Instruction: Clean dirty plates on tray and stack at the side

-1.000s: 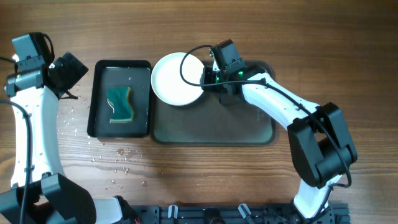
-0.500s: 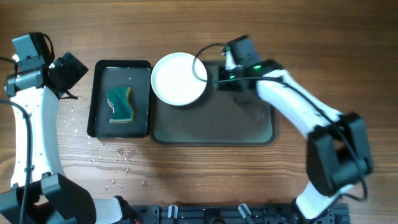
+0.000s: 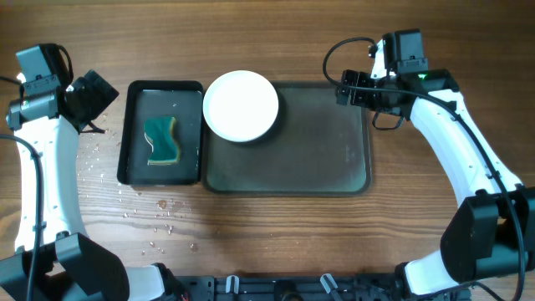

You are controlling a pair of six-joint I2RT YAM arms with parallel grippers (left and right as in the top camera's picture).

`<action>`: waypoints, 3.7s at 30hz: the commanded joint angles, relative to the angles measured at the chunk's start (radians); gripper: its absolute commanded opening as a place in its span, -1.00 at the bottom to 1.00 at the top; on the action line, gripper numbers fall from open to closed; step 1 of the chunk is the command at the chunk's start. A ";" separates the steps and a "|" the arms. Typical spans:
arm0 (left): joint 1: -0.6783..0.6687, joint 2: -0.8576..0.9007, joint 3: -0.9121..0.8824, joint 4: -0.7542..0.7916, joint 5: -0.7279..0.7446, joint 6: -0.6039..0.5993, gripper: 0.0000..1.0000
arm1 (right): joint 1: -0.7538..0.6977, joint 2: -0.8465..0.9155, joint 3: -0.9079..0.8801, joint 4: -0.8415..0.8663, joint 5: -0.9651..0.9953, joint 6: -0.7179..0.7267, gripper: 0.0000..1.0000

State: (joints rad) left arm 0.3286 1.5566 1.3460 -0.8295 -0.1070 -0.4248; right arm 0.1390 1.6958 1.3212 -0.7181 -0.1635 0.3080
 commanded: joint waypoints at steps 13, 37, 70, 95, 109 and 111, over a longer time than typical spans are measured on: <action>0.003 0.001 0.008 0.000 0.002 -0.010 1.00 | 0.000 0.002 0.014 0.003 0.014 -0.019 0.99; 0.003 0.001 0.008 0.000 0.002 -0.010 1.00 | 0.000 -0.389 0.005 0.007 0.014 -0.018 0.99; 0.003 0.001 0.008 0.000 0.002 -0.010 1.00 | -0.124 -1.501 -0.464 0.029 0.208 -0.148 0.99; 0.003 0.001 0.008 0.000 0.002 -0.010 1.00 | -0.134 -1.693 -1.316 0.996 0.062 -0.155 0.99; 0.003 0.001 0.008 0.000 0.002 -0.010 1.00 | -0.133 -1.693 -1.316 0.724 0.056 -0.328 0.99; 0.003 0.001 0.008 0.000 0.002 -0.010 1.00 | -0.133 -1.693 -1.316 0.724 0.055 -0.309 0.99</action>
State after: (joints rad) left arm 0.3286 1.5566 1.3460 -0.8295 -0.1070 -0.4248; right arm 0.0113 0.0154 0.0063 0.0032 -0.0898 0.0357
